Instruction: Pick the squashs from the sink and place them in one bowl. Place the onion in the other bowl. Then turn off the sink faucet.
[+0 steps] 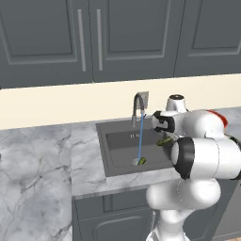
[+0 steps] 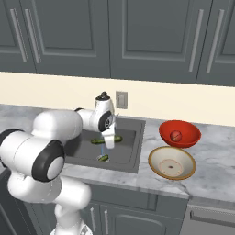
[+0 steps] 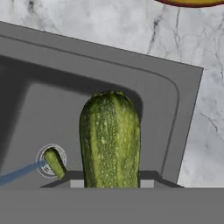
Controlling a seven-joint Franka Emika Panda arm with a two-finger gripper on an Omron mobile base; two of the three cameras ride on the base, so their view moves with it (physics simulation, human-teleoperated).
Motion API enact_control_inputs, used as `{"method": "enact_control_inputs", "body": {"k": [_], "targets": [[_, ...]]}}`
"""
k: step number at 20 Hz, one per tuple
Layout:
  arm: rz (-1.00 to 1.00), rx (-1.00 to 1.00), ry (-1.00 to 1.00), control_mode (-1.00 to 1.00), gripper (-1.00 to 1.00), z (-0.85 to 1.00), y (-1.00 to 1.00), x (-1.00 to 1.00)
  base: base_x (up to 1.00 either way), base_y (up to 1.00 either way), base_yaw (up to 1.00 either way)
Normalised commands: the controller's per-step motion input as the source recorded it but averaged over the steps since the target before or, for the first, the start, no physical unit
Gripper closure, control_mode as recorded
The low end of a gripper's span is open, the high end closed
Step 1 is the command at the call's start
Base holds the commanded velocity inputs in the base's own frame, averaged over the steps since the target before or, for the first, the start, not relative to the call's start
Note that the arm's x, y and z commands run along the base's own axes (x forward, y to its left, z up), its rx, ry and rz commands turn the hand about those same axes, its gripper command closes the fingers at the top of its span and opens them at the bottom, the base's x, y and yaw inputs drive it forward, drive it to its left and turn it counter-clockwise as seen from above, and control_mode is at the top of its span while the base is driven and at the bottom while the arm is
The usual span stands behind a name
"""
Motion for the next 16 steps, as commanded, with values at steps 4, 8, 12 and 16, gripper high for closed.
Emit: {"method": "enact_control_inputs", "body": {"k": [4,8,12,16], "targets": [[-0.16,0.03,0.0,-1.0,1.0,0.17,-0.69,-0.25,0.0,0.0,0.0],[-0.15,0.03,0.0,-1.0,1.0,0.24,-0.69,-0.19,0.0,0.0,0.0],[-0.16,0.03,0.01,-1.0,1.0,0.31,-0.62,-0.15,0.0,0.0,0.0],[-0.16,0.04,0.02,-1.0,1.0,0.19,-0.65,-0.08,0.0,0.0,0.0]]}}
